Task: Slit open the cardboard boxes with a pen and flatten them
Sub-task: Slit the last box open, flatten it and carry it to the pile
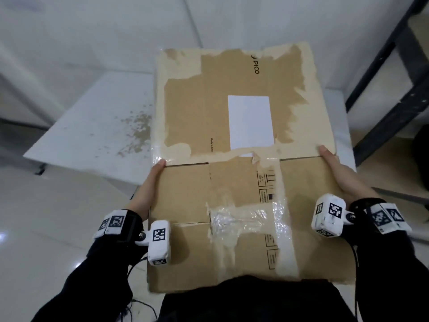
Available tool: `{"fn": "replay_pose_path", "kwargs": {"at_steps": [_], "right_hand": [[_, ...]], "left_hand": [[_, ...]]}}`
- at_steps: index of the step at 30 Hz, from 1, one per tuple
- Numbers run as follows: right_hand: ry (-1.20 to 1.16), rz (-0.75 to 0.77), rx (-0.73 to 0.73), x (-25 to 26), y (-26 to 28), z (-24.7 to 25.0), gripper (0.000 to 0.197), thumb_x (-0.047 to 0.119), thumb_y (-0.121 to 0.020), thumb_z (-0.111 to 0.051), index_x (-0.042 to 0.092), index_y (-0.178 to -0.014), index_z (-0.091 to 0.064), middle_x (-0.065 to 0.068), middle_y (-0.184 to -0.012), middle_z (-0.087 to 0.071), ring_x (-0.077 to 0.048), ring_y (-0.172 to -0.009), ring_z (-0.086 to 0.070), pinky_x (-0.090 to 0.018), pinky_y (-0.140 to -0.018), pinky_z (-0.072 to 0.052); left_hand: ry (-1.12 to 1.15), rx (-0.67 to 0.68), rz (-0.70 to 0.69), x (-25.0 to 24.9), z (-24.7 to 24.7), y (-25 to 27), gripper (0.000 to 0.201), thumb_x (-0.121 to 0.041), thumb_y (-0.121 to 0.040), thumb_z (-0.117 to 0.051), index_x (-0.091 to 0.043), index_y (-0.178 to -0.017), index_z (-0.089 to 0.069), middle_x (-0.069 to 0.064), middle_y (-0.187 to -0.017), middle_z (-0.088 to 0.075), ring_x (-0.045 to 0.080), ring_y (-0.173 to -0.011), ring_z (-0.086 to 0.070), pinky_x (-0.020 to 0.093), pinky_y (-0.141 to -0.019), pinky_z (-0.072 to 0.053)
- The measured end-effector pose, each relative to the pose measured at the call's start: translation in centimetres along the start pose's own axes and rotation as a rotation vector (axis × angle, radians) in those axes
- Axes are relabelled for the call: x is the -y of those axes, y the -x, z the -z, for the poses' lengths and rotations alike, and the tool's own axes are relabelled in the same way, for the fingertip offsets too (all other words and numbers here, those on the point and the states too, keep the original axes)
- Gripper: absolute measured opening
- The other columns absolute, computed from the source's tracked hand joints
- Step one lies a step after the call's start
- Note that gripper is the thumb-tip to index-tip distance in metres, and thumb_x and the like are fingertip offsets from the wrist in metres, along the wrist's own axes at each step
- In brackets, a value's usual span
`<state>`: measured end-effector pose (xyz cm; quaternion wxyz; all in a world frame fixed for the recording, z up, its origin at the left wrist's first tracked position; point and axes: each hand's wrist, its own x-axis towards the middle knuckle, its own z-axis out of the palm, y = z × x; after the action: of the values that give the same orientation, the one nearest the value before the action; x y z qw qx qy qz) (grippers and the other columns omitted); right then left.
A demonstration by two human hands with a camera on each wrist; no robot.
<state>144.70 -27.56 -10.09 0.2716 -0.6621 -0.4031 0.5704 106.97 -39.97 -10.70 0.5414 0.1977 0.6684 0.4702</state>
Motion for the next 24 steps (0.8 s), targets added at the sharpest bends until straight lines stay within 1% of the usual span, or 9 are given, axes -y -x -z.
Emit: {"fn": "replay_pose_path", "kwargs": {"at_steps": [2,6,10,15,17,19,20,22,24], "right_hand": [[0.039,0.037,0.05,1.6,0.1,-2.3,0.06,0.076,-0.066,-0.059,0.021,-0.091,-0.063,-0.005,-0.1,-0.07,-0.025,-0.097,-0.065,-0.044,-0.1,-0.044],[0.168,0.101,0.125,5.0,0.1,-8.3,0.08,0.089,-0.053,-0.056,0.021,-0.095,-0.064,-0.007,-0.113,-0.067,-0.027,-0.105,-0.062,-0.046,-0.103,-0.041],[0.233,0.168,0.239,7.8,0.7,-17.2,0.072,0.087,-0.056,-0.054,0.023,-0.089,-0.061,-0.007,-0.112,-0.066,-0.027,-0.104,-0.062,-0.046,-0.102,-0.042],[0.235,0.253,0.396,10.0,2.0,-30.7,0.047,0.072,-0.076,-0.052,0.027,-0.09,-0.06,0.0,-0.107,-0.066,-0.018,-0.099,-0.062,-0.04,-0.099,-0.044],[0.251,0.277,0.448,10.9,3.0,-36.8,0.046,0.069,-0.078,-0.053,0.027,-0.092,-0.062,0.003,-0.103,-0.067,-0.017,-0.096,-0.064,-0.038,-0.095,-0.047],[0.28,0.301,0.503,11.8,4.2,-42.1,0.046,0.067,-0.08,-0.053,0.024,-0.095,-0.062,0.004,-0.096,-0.067,-0.015,-0.09,-0.063,-0.033,-0.085,-0.049],[0.294,0.314,0.528,12.1,4.8,-44.6,0.048,0.067,-0.08,-0.052,0.024,-0.099,-0.063,0.004,-0.098,-0.067,-0.014,-0.092,-0.063,-0.032,-0.086,-0.048],[0.321,0.335,0.587,12.7,5.3,-49.3,0.062,0.072,-0.075,-0.056,0.025,-0.114,-0.062,0.005,-0.109,-0.067,-0.016,-0.103,-0.062,-0.038,-0.099,-0.044],[0.368,0.348,0.636,13.0,5.6,-53.8,0.07,0.075,-0.071,-0.056,0.026,-0.12,-0.059,0.005,-0.113,-0.065,-0.016,-0.105,-0.061,-0.039,-0.104,-0.04]], "left_hand": [[0.042,-0.047,-0.028,0.4,2.5,1.3,0.052,-0.062,-0.087,-0.045,-0.018,-0.103,-0.068,0.011,-0.088,-0.074,0.022,-0.074,-0.07,0.036,-0.072,-0.055],[0.148,-0.141,-0.084,1.1,7.9,2.8,0.048,-0.059,-0.09,-0.042,-0.02,-0.104,-0.067,0.007,-0.083,-0.074,0.019,-0.07,-0.07,0.031,-0.062,-0.055],[0.193,-0.29,-0.113,0.3,15.1,3.7,0.044,-0.058,-0.09,-0.042,-0.023,-0.105,-0.064,0.002,-0.08,-0.074,0.015,-0.069,-0.071,0.03,-0.061,-0.052],[0.223,-0.449,-0.127,-1.2,26.5,5.7,0.045,-0.06,-0.089,-0.044,-0.023,-0.103,-0.066,0.003,-0.08,-0.074,0.015,-0.067,-0.07,0.028,-0.058,-0.055],[0.252,-0.544,-0.105,-0.8,31.3,7.1,0.053,-0.068,-0.083,-0.048,-0.023,-0.103,-0.066,0.007,-0.086,-0.075,0.018,-0.072,-0.071,0.033,-0.065,-0.056],[0.286,-0.613,-0.06,0.1,35.6,8.0,0.063,-0.075,-0.075,-0.051,-0.022,-0.106,-0.068,0.011,-0.094,-0.074,0.022,-0.077,-0.071,0.037,-0.072,-0.054],[0.31,-0.631,-0.046,0.4,37.2,8.5,0.063,-0.074,-0.077,-0.049,-0.021,-0.107,-0.068,0.012,-0.093,-0.074,0.022,-0.076,-0.071,0.036,-0.07,-0.054],[0.362,-0.644,-0.035,1.0,40.2,9.1,0.058,-0.068,-0.085,-0.043,-0.021,-0.108,-0.067,0.009,-0.088,-0.074,0.019,-0.071,-0.071,0.032,-0.063,-0.053],[0.407,-0.681,-0.026,1.8,43.1,9.0,0.057,-0.065,-0.087,-0.041,-0.02,-0.114,-0.065,0.008,-0.089,-0.074,0.017,-0.072,-0.071,0.031,-0.061,-0.052]]}}
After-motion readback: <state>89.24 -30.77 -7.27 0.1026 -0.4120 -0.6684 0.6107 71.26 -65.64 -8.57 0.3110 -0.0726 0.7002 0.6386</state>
